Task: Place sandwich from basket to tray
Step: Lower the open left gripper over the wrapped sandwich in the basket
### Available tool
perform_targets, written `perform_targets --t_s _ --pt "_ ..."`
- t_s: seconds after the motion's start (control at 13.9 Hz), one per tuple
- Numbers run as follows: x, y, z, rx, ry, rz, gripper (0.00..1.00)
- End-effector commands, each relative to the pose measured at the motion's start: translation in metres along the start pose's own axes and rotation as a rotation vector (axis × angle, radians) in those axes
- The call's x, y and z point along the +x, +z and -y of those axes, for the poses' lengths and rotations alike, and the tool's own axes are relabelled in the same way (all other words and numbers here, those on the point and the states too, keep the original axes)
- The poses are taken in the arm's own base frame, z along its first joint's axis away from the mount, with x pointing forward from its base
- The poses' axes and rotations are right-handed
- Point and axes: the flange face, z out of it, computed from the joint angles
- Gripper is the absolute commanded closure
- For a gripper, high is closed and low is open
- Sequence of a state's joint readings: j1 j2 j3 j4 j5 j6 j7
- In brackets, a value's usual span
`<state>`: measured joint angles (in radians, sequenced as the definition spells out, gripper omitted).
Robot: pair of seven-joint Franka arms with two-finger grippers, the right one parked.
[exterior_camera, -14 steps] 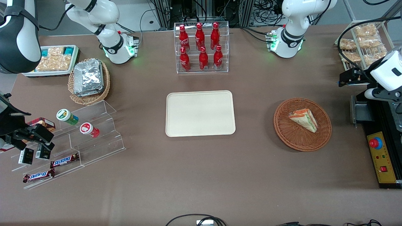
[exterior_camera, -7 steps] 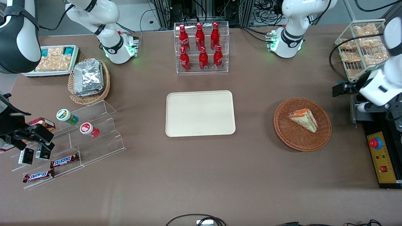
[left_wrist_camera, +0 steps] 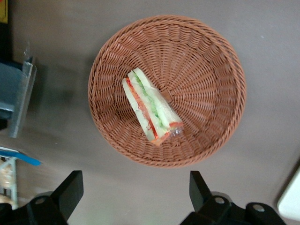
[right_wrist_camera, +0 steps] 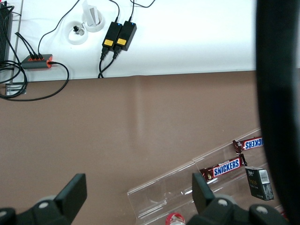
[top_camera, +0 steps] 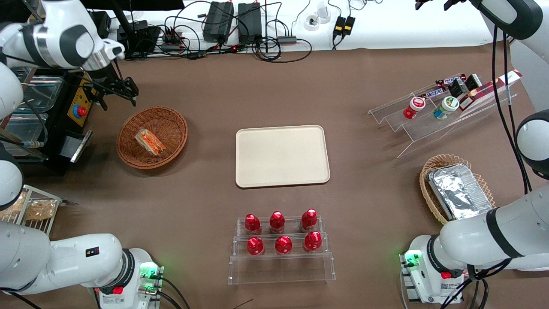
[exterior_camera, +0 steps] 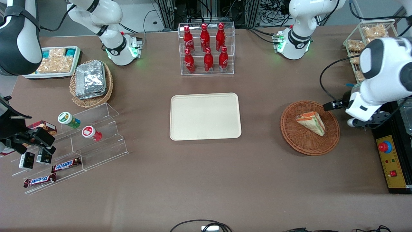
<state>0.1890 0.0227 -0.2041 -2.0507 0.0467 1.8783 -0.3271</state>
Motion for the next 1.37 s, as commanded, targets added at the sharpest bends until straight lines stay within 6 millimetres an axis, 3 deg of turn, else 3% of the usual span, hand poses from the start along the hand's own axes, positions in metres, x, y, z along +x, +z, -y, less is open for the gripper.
perform_targets --t_s 0.0,0.5,0.93,1.29 --pt "-0.016 0.02 0.001 0.002 -0.128 -0.045 0.0" --pt "-0.008 0.058 -0.013 -0.056 -0.491 -0.103 0.0" --pt "-0.006 0.099 -0.017 -0.075 -0.619 -0.094 0.0" --pt "0.0 0.121 -0.02 -0.079 -0.711 -0.078 0.0"
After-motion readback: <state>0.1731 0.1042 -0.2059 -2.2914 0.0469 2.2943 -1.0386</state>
